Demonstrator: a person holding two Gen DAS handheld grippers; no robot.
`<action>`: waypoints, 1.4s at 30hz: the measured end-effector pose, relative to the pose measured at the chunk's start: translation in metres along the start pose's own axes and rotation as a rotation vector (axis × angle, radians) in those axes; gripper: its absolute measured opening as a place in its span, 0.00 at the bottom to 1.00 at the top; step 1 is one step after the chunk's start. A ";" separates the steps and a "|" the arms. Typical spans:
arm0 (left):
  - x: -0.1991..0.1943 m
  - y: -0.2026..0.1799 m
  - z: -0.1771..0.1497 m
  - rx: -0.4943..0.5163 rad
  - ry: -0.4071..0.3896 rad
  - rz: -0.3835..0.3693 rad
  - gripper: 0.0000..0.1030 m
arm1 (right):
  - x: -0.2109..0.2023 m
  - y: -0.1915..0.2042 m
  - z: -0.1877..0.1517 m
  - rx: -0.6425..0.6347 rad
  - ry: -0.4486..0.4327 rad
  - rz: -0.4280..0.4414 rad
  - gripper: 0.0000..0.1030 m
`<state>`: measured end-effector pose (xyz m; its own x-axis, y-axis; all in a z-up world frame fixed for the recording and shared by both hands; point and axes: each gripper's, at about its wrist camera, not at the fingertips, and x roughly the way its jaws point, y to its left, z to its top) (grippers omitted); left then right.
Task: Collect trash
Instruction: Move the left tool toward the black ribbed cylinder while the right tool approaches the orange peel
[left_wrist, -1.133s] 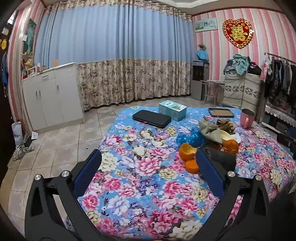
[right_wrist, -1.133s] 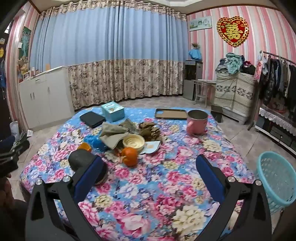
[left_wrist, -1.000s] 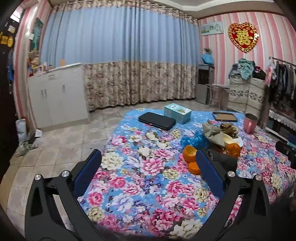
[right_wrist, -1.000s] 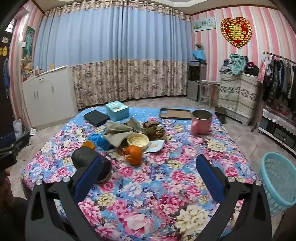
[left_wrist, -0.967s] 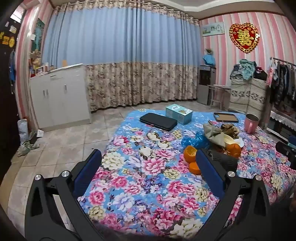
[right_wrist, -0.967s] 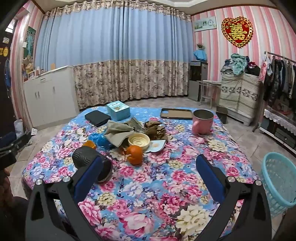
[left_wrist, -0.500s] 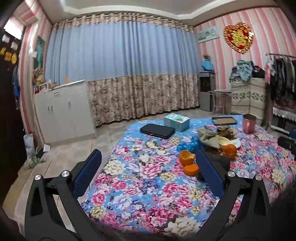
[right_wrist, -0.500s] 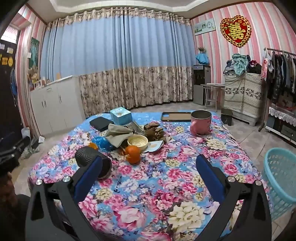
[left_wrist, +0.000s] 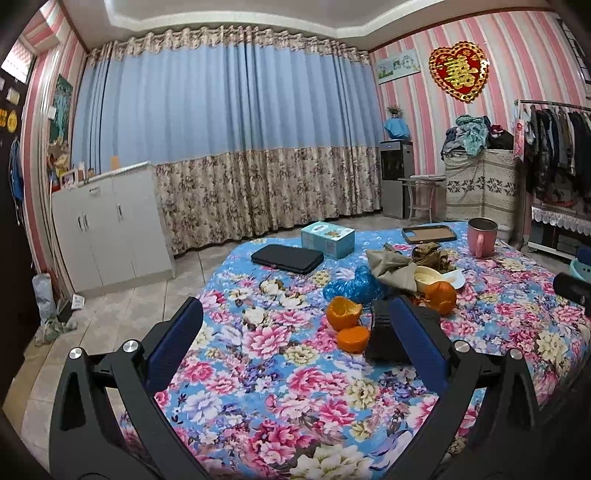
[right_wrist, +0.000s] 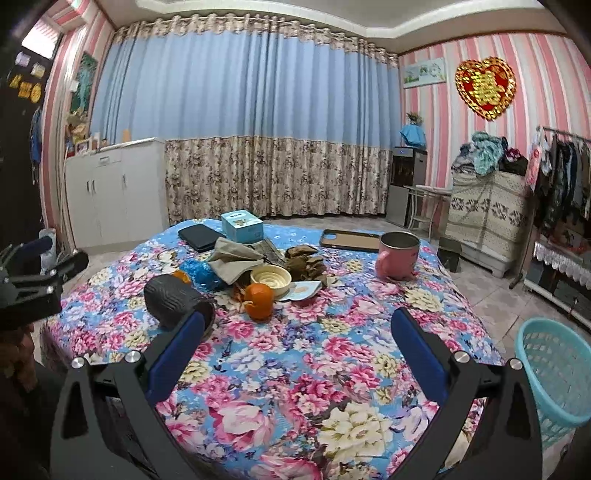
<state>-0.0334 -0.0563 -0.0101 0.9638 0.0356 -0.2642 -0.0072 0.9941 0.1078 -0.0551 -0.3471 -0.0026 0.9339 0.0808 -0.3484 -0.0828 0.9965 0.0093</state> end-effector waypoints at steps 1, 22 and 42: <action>0.000 0.000 -0.002 0.000 0.000 -0.003 0.95 | 0.000 -0.002 0.000 0.011 -0.001 -0.002 0.96; 0.004 -0.007 -0.015 -0.100 0.047 -0.063 0.95 | 0.002 0.011 -0.009 0.002 -0.021 -0.015 0.96; 0.010 -0.033 -0.014 -0.010 0.080 -0.091 0.95 | -0.005 0.005 -0.009 0.037 -0.057 -0.008 0.96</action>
<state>-0.0271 -0.0877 -0.0299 0.9361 -0.0475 -0.3486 0.0768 0.9945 0.0707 -0.0636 -0.3427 -0.0087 0.9529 0.0725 -0.2944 -0.0629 0.9971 0.0417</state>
